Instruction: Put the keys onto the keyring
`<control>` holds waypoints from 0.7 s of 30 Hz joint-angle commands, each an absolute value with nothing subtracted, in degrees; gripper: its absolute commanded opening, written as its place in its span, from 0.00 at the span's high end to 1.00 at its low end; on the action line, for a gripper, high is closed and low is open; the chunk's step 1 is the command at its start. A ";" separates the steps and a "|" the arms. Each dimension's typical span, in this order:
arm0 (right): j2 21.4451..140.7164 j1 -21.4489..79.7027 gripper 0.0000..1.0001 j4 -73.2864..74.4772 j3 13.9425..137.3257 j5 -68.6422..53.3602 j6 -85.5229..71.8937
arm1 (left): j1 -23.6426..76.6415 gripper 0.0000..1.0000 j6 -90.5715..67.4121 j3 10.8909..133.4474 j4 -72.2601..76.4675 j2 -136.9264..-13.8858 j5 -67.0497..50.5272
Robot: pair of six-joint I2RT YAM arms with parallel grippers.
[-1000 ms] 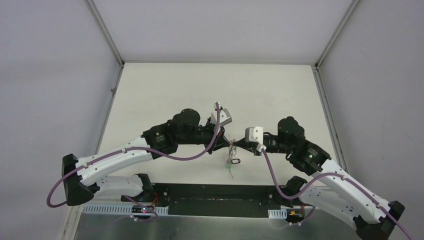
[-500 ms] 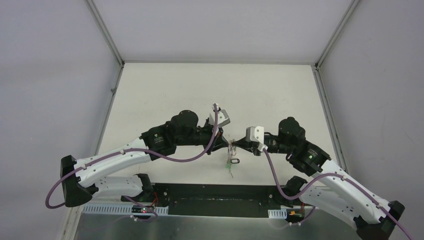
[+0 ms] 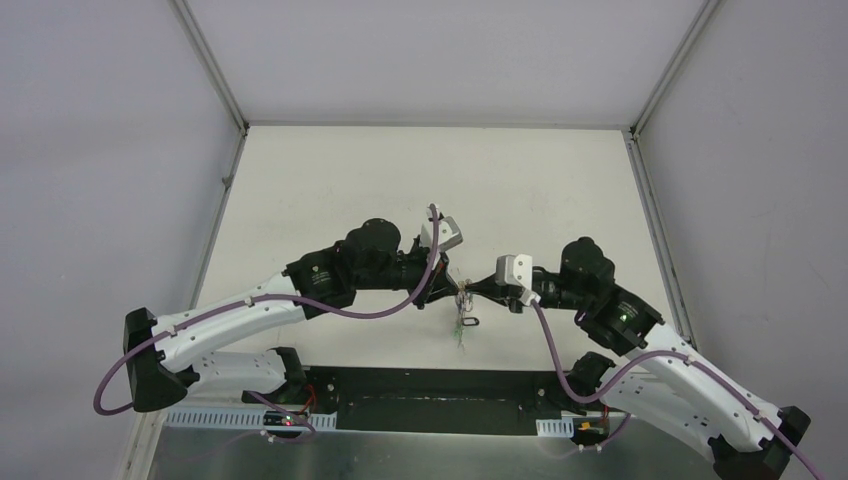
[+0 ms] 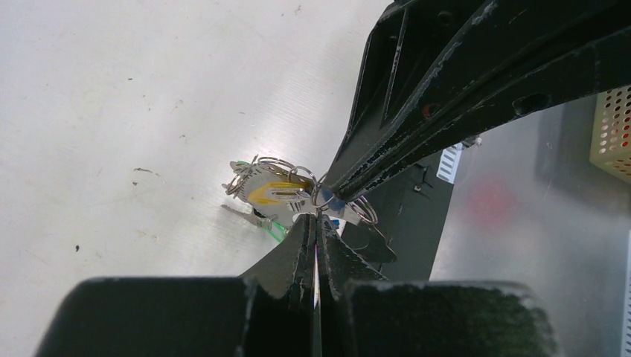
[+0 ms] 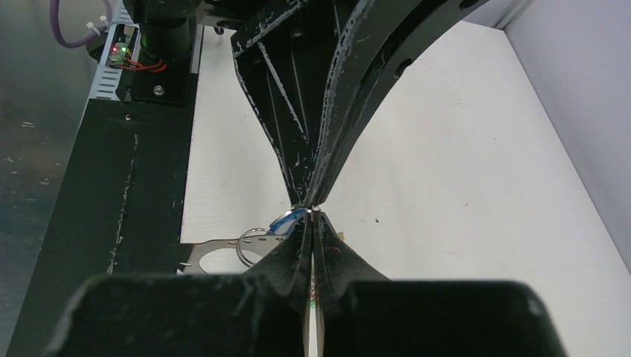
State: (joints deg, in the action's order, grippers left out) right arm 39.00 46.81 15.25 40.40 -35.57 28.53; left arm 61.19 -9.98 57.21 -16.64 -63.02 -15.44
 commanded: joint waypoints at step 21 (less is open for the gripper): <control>36.06 47.02 1.00 4.11 38.89 -37.46 22.15 | 61.35 0.46 2.44 49.23 -6.80 -54.53 -18.47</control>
State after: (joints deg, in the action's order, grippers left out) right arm 37.41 46.83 10.15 38.48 -35.51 24.27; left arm 61.14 -6.98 50.41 -11.29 -57.04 -15.53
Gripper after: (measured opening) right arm 0.006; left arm 0.552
